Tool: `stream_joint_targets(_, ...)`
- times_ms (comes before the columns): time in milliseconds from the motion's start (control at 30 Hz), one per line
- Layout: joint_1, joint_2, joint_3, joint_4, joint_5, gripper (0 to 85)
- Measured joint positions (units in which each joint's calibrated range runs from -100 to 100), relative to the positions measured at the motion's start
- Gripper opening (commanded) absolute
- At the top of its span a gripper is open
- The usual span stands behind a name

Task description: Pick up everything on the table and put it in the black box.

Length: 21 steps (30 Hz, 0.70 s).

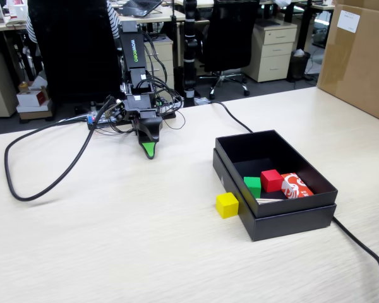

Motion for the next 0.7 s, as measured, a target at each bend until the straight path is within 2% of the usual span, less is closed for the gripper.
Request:
stream_joint_targets(500, 0.0, 0.4, 1.7, -0.8, 0.0, 48.0)
stream_joint_targets(700, -0.1, 0.5, 11.0, -16.6, -0.1, 48.5)
